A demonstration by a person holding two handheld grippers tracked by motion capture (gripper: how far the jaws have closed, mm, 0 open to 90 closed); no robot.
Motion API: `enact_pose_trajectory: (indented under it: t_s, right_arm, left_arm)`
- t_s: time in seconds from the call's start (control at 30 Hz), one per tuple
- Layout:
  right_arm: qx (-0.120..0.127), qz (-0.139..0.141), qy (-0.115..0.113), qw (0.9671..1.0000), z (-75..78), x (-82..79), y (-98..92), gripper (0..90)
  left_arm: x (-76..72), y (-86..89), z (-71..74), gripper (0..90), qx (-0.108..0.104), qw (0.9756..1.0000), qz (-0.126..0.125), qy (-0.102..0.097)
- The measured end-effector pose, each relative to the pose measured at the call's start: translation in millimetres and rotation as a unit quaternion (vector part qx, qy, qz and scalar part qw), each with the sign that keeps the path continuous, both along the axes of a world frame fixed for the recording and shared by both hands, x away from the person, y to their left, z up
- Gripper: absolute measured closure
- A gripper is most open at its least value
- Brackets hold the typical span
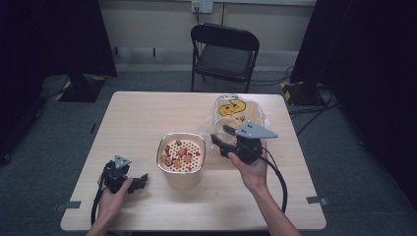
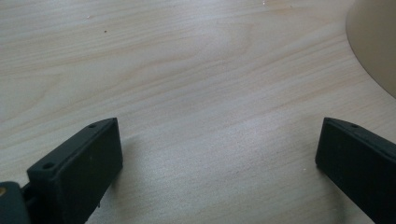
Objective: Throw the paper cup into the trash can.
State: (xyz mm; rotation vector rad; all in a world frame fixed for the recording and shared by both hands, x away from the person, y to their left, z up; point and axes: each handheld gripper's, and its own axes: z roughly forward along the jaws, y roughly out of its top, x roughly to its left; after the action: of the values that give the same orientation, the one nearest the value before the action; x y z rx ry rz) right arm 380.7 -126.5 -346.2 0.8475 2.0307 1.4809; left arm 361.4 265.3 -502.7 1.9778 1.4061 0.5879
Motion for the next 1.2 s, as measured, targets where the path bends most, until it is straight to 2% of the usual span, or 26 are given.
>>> enact_pose_trajectory:
  t_s: [0.17,0.3,0.37,0.53,0.63,0.77,0.87,0.97,1.2]
  right_arm:
    - [0.015,-0.021,0.005,0.9996,12.7,19.9,-13.3,46.2]
    - [0.015,-0.047,0.006,0.9987,18.0,41.0,-21.9,46.1]
    - [0.015,-0.059,0.011,0.9981,17.4,52.3,-24.8,46.0]
    - [-0.003,-0.084,0.031,0.9960,8.9,78.6,-25.3,43.3]
    - [-0.011,-0.093,0.047,0.9945,4.9,92.7,-24.8,28.4]
    - [-0.015,-0.107,0.064,0.9921,0.4,106.0,-26.9,17.3]
    - [-0.009,-0.109,0.071,0.9914,0.1,110.2,-28.8,15.0]
    - [0.002,-0.109,0.064,0.9919,3.5,107.4,-30.7,14.5]
    - [0.020,-0.101,0.056,0.9932,3.5,84.9,-40.7,14.8]
  left_arm:
    - [0.0,0.0,0.0,0.0,0.000,1.0000,0.000,0.000]
    - [0.0,0.0,0.0,0.0,0.000,1.0000,0.000,0.000]
    - [0.0,0.0,0.0,0.0,0.000,1.0000,0.000,0.000]
    - [0.0,0.0,-0.1,0.0,0.000,1.0000,0.000,0.000]
    - [0.0,0.0,0.0,0.0,0.000,1.0000,0.000,0.000]
    - [0.0,0.0,0.0,0.0,0.000,1.0000,0.000,0.000]
    - [0.0,0.0,0.0,0.0,0.000,1.0000,0.000,0.000]
    - [0.0,0.0,-0.1,0.0,0.000,1.0000,0.000,0.000]
    - [0.0,0.0,0.0,0.0,-0.001,1.0000,0.000,0.000]
